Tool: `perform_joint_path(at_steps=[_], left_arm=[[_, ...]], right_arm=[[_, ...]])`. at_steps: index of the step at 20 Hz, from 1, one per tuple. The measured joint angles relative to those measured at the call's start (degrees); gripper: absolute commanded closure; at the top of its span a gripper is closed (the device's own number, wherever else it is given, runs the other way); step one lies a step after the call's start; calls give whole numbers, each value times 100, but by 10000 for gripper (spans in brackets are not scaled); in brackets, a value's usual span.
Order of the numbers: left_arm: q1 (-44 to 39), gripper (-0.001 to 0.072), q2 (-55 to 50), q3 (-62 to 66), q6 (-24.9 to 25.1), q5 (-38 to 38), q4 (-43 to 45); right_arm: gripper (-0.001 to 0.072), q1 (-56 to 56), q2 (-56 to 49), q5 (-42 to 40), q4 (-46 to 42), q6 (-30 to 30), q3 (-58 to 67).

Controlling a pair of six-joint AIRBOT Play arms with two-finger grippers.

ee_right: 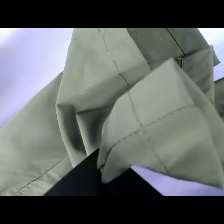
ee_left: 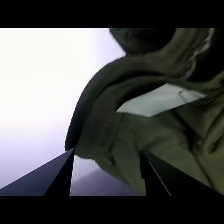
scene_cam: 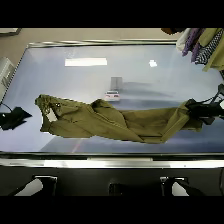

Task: Fold the clothes and pants, and hang the long-sleeved shirts on hangers.

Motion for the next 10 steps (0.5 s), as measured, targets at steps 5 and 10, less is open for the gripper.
perform_joint_path(at_steps=[5, 10], left_arm=[[-273, 237, 98, -1097, 175, 693, -177], [-599, 237, -66, -1368, 192, 1220, -116]], right_arm=[[678, 0, 0, 63, -20, 2, 0], [678, 0, 0, 107, -83, 26, 0]])
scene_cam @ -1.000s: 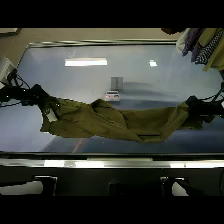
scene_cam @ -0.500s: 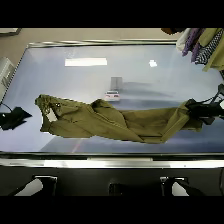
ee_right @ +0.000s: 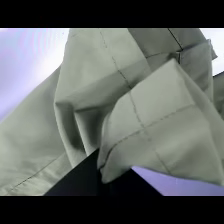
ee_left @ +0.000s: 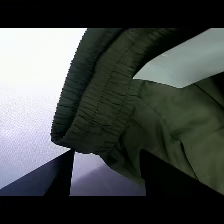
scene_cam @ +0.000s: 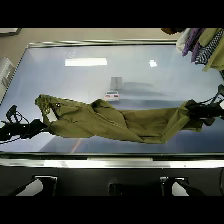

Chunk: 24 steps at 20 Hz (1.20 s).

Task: Fold the clothes and pants, and hang the long-sleeved shirts on hangers.

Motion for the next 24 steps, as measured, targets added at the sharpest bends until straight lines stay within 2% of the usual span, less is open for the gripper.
perform_joint_path(at_steps=[7, 12, 13, 14, 15, 19, 24], left_arm=[[-81, 238, -55, -59, -221, 52, 411], [-94, 258, -199, -66, -278, 400, 249], [-111, 330, -280, -66, -278, 461, 144], [-140, 554, -358, -66, -284, 507, 46], [-188, 675, -431, -66, -284, 540, -37], [-291, 676, -516, 90, -282, 490, -184], [144, 677, -149, 1093, -498, -584, 118]], right_arm=[[678, 0, 0, 50, -85, 0, 0], [678, 0, 0, 101, -87, 0, 0], [678, 0, 0, 122, -87, 0, 0], [678, 0, 0, 131, -90, 0, 0], [678, 0, 0, 131, -90, 0, 0], [681, 0, 0, 107, -221, 0, 0], [681, 0, -2, 225, -1102, 175, 107]])
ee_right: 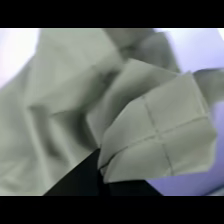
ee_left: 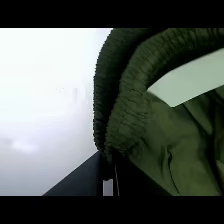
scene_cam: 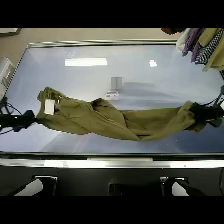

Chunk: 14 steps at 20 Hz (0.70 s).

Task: Fold the clothes and pants, and hang the long-sleeved shirts on hangers.

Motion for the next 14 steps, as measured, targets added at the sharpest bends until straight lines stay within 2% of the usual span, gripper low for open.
perform_joint_path(at_steps=[8, 14], left_arm=[[372, 677, 651, 918, -1008, -1838, 1598], [238, 676, 782, 837, -1198, -2232, 2304]], right_arm=[[682, 2, -2, 205, -1272, 634, 549], [681, 2, -33, 479, -1364, 699, 634]])
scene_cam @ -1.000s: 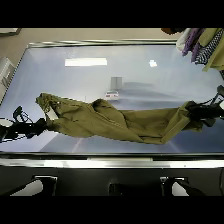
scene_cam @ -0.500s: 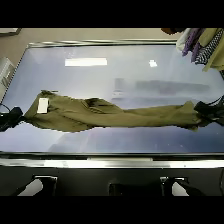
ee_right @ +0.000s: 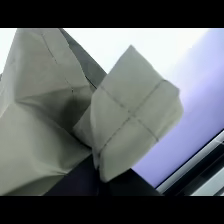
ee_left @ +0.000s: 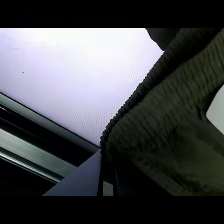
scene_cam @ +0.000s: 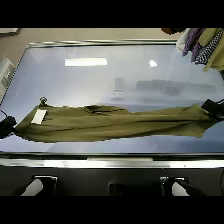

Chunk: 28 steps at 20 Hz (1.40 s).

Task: Fold the clothes and pants, and hang the long-sleeved shirts on hangers.

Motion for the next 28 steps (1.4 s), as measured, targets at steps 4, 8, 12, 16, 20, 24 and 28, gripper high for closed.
perform_joint_path(at_steps=[4, 8, 12, 16, 20, 24, 28], left_arm=[[-345, 676, 15, -446, 22, 219, 111], [-651, 675, 15, -796, -184, 857, 138], [-776, 676, 15, -905, -380, 1499, 105], [-813, 676, 15, -933, -428, 1961, 63], [-828, 675, 15, -942, -452, 2212, 59], [-837, 675, -35, -942, -538, 2317, 2], [-839, 675, -120, -942, -555, 2369, -238]], right_arm=[[617, 0, -385, 160, 549, -83, -2], [368, 0, -984, -76, 1054, -155, -2], [15, -7, -1222, -160, 966, -271, 68], [18, -481, -1145, 380, 774, -649, 175], [31, -1676, -905, 883, 1130, -1244, 166], [63, -2774, -793, 992, 1915, -1832, -122], [62, -3154, -778, 610, 2498, -2317, -837]])
